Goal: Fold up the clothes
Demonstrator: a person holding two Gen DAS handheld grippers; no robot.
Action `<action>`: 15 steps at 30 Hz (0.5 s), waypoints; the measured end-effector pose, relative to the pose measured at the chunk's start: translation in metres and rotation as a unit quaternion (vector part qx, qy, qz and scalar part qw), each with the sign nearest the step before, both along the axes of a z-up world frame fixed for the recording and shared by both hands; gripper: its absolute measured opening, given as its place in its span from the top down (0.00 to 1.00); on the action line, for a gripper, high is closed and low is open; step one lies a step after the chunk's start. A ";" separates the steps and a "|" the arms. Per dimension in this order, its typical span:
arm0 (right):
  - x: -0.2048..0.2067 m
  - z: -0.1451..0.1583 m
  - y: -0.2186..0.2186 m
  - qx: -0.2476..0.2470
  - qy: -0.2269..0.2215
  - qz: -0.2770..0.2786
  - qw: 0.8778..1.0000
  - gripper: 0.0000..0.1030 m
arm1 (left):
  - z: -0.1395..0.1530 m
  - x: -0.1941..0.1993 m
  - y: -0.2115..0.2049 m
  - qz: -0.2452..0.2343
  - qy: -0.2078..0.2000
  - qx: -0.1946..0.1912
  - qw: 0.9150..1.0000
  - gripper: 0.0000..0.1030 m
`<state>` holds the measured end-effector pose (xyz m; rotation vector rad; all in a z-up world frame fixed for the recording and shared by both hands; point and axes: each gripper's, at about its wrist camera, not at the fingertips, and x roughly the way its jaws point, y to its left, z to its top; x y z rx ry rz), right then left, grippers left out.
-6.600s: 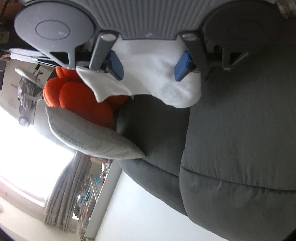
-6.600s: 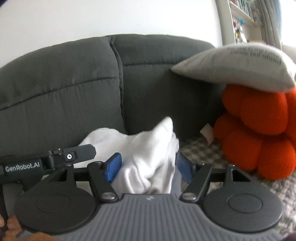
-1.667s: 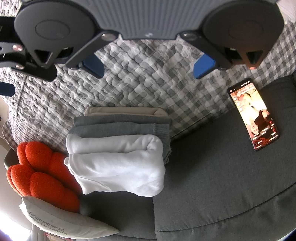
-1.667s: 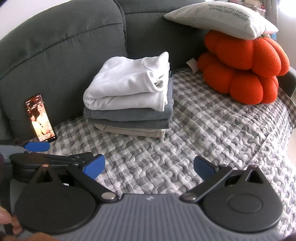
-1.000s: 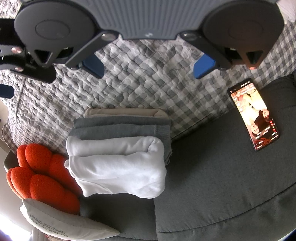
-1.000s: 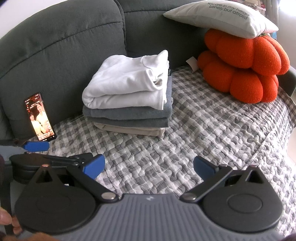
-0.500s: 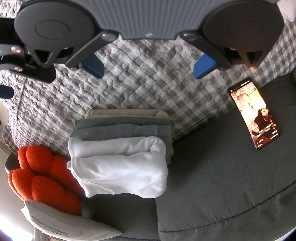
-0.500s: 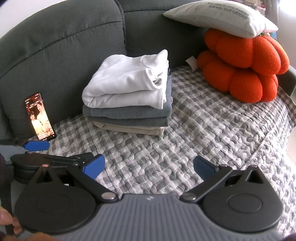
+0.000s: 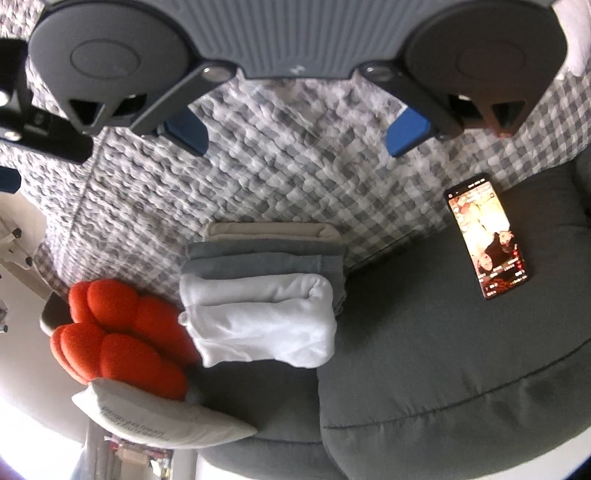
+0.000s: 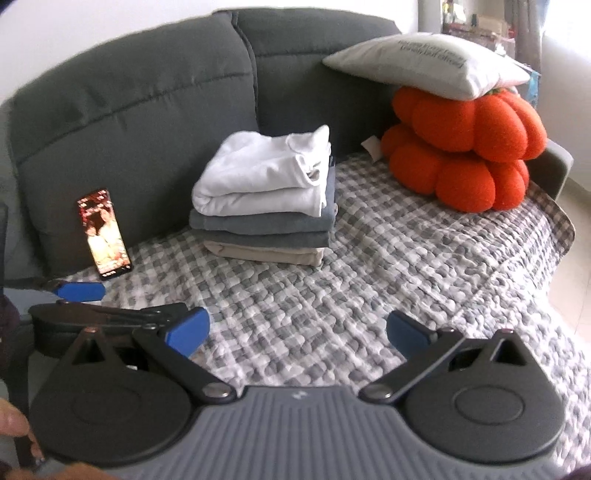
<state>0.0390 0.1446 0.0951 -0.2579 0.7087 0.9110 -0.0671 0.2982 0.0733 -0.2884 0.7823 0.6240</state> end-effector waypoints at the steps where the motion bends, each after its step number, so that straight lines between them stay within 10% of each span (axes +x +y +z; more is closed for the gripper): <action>1: -0.004 0.001 -0.007 0.006 -0.001 -0.003 1.000 0.00 | 0.002 -0.003 -0.004 -0.003 -0.002 0.002 1.000 0.00; 15: -0.027 0.008 -0.044 0.041 -0.004 -0.020 0.999 0.00 | 0.010 -0.019 -0.030 -0.032 -0.015 0.007 0.999 0.00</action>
